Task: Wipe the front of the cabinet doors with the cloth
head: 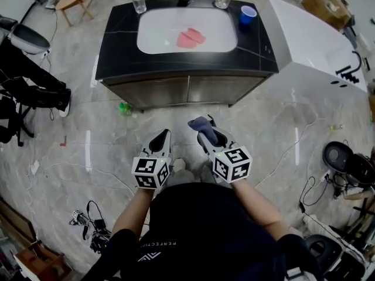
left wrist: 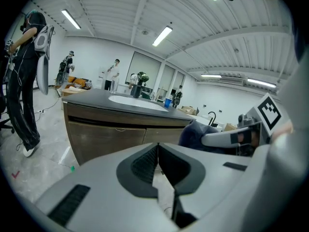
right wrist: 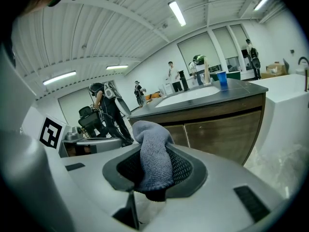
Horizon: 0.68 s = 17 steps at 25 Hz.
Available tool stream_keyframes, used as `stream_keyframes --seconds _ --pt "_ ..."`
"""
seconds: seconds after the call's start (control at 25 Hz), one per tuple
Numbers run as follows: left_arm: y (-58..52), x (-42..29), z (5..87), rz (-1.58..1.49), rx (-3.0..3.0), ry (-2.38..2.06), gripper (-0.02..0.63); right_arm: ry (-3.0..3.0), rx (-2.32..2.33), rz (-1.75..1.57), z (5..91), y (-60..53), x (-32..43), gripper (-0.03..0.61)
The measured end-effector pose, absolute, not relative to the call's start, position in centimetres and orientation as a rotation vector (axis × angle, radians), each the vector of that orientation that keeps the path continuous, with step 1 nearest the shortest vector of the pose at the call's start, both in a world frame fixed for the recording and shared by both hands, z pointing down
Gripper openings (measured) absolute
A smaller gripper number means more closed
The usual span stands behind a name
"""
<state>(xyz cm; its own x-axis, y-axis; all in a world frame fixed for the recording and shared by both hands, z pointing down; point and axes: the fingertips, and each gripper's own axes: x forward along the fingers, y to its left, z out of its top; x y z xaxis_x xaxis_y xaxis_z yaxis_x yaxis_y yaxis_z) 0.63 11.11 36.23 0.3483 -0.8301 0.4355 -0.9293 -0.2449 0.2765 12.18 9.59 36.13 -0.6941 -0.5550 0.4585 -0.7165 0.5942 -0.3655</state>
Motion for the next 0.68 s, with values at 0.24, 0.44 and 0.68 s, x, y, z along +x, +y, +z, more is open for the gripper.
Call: stream_keyframes --seconds 0.24,0.44,0.68 --pt "11.0 1.6 36.1 0.273 2.152 -1.518 0.009 -2.529 1.021 0.774 36.3 10.0 12.2 0.123" --pt "11.0 2.1 36.2 0.278 2.156 -1.51 0.009 -2.524 1.01 0.779 36.5 10.2 12.1 0.123" --pt "11.1 2.2 36.3 0.274 2.153 -1.512 0.009 -2.521 1.007 0.783 36.6 10.2 12.1 0.123"
